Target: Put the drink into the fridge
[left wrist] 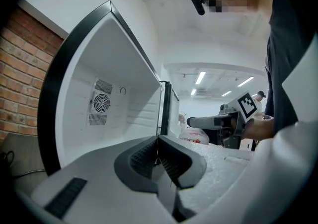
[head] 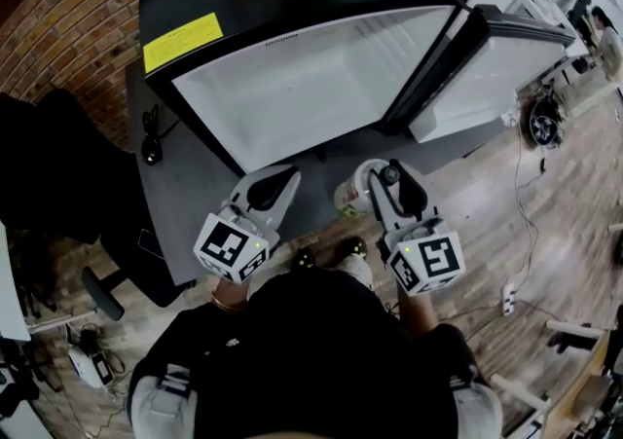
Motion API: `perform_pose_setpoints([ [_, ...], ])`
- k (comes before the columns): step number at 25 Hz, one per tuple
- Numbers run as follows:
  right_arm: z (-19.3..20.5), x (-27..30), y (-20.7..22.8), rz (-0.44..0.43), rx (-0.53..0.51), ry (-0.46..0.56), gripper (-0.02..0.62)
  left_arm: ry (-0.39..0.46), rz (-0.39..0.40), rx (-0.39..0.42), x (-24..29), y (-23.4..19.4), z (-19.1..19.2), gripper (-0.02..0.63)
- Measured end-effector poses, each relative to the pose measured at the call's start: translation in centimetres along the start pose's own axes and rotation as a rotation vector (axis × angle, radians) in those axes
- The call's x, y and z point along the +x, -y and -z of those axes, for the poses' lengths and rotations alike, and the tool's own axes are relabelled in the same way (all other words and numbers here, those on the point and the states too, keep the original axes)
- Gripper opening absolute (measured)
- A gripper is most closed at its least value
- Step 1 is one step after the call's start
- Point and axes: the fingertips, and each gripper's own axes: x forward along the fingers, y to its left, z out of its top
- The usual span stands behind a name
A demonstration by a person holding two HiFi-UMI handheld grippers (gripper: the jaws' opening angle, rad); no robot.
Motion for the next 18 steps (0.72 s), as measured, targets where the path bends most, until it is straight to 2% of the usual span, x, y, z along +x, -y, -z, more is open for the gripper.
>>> perform_pose_setpoints([
  [7, -2.1, 5.3, -0.8, -0.16, -0.032, 0.004, 0.15, 0.009, -0.168, -0.025, -1.9, -2.6, -0.8, -0.003],
  [18, -3.0, 12.9, -2.2, -0.41, -0.096, 0.007, 0.15, 0.06, -0.426, -0.033, -4.0, -5.3, -1.3, -0.003],
])
